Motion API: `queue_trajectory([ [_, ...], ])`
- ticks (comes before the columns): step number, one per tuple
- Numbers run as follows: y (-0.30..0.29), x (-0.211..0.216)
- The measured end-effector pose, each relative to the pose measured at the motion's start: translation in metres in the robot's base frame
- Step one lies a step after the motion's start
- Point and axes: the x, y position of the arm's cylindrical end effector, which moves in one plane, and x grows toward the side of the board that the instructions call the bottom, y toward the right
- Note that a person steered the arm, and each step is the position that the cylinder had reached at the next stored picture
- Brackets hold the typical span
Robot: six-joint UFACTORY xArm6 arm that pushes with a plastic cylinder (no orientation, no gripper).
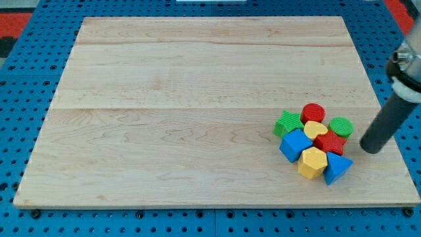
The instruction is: Separate the red star from the yellow hexagon
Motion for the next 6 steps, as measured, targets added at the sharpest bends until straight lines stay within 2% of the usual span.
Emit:
queue_trajectory([
  [2,0.012,0.073],
  [4,-0.072,0.06],
  [5,-0.125,0.023],
  [6,-0.136,0.021],
])
